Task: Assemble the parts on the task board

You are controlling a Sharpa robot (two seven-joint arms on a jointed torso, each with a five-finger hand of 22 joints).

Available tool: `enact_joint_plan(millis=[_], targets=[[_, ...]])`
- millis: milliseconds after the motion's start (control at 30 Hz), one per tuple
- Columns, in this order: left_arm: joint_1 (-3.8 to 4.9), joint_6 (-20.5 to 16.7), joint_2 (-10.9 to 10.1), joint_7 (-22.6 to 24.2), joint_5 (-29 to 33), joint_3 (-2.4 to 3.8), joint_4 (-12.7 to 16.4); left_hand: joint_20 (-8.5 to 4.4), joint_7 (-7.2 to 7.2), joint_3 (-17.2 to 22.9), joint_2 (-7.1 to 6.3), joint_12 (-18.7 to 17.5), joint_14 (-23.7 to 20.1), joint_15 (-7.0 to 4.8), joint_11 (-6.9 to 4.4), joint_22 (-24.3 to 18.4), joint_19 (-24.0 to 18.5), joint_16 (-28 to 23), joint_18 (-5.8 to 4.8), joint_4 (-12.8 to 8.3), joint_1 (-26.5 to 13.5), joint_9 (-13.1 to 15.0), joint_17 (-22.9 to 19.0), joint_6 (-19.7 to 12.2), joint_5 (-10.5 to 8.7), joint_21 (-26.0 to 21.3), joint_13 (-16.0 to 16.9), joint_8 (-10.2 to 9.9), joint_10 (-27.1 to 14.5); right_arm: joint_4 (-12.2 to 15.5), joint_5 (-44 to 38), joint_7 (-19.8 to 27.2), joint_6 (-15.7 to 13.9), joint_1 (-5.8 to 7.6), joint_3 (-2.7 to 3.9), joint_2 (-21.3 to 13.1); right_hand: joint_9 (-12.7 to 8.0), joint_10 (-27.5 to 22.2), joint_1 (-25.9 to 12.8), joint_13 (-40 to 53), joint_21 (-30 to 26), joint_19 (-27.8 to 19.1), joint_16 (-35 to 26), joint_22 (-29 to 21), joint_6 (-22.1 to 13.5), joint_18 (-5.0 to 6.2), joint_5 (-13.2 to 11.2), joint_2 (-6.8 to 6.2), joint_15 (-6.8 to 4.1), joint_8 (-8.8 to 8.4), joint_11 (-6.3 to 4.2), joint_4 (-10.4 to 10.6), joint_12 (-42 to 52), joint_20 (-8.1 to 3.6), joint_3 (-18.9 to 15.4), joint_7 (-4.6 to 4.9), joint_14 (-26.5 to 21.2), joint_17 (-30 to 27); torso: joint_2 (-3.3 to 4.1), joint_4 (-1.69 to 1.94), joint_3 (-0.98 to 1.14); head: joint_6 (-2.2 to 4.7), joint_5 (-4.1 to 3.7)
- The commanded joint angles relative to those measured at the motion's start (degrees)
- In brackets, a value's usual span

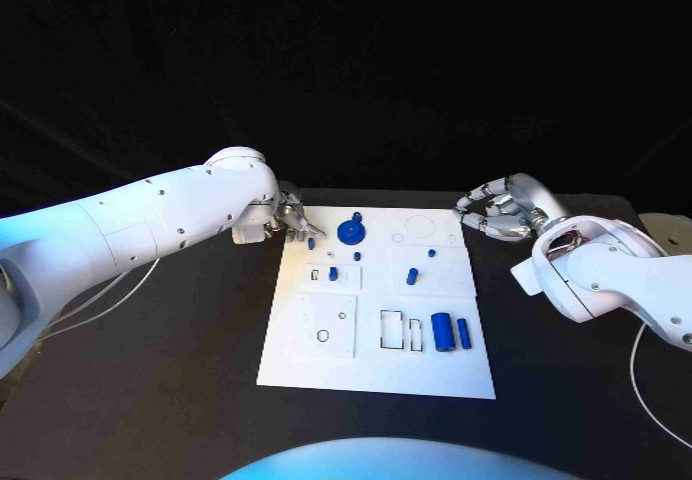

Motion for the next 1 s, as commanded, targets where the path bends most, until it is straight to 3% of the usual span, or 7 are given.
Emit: enact_joint_plan(millis=[33, 500, 1000], targets=[[-0.07, 1.48, 0.17, -0.07, 0.64, -0.01, -0.04, -0.1, -0.51, 0.15, 0.06, 0.38, 3.46, -0.31, -0.11, 0.1, 0.5, 0.18, -0.35, -0.23, 0.73, -0.14, 5.3, 0.13, 0.17, 0.41, -0.12, 0.36, 0.51, 0.09, -0.21, 0.4, 0.2, -0.03, 0.0, 0.06, -0.06, -0.04, -0.32, 5.53, -0.26, 4.75, -0.23, 13.54, -0.29, 0.29, 0.26, -0.4, -0.32, 0.33, -0.28, -0.02, -0.1, -0.29, 0.38, -0.02, 5.19, 11.64, -0.03, -0.01, -0.01, -0.1, -0.02], [-0.34, 0.16, 0.57, 0.24, 2.68, -0.04, -0.4, -0.14, -0.63, 1.11, 0.75, 0.68, 3.53, -0.43, -0.26, 0.92, 0.75, 0.29, -0.48, -0.34, 4.41, -0.74, 5.36, 0.58, 0.17, 0.94, -0.4, 0.21, 0.74, 0.08, -0.21, 0.29, 0.4, -0.03, 0.0, 0.15, -0.06, 0.0, -0.26, 5.57, -0.2, 4.79, -0.2, 13.58, -0.27, 0.27, 0.33, -0.35, -0.33, 0.37, -0.3, -0.06, -0.04, -0.29, 0.53, -0.03, 5.2, 11.69, -0.02, 0.02, -0.03, -0.17, -0.06], [-0.38, -1.32, 0.6, 0.4, 3.77, -0.04, -0.46, -0.4, -1.15, 5.81, 2.86, 1.07, 3.49, -0.83, -0.75, 1.3, 0.63, 0.28, -0.49, -0.64, 10.78, -1.45, 5.19, 1.04, 0.13, 1.22, -0.87, 0.38, 1.1, 0.02, -0.21, 0.29, 0.42, -0.03, 0.0, 0.21, -0.08, -0.01, -0.21, 5.55, -0.27, 4.75, -0.2, 13.54, -0.26, 0.29, 0.47, -0.24, -0.34, 0.41, -0.31, -0.09, -0.06, -0.3, 0.79, -0.03, 5.21, 11.7, -0.02, 0.02, -0.03, -0.47, -0.1]])
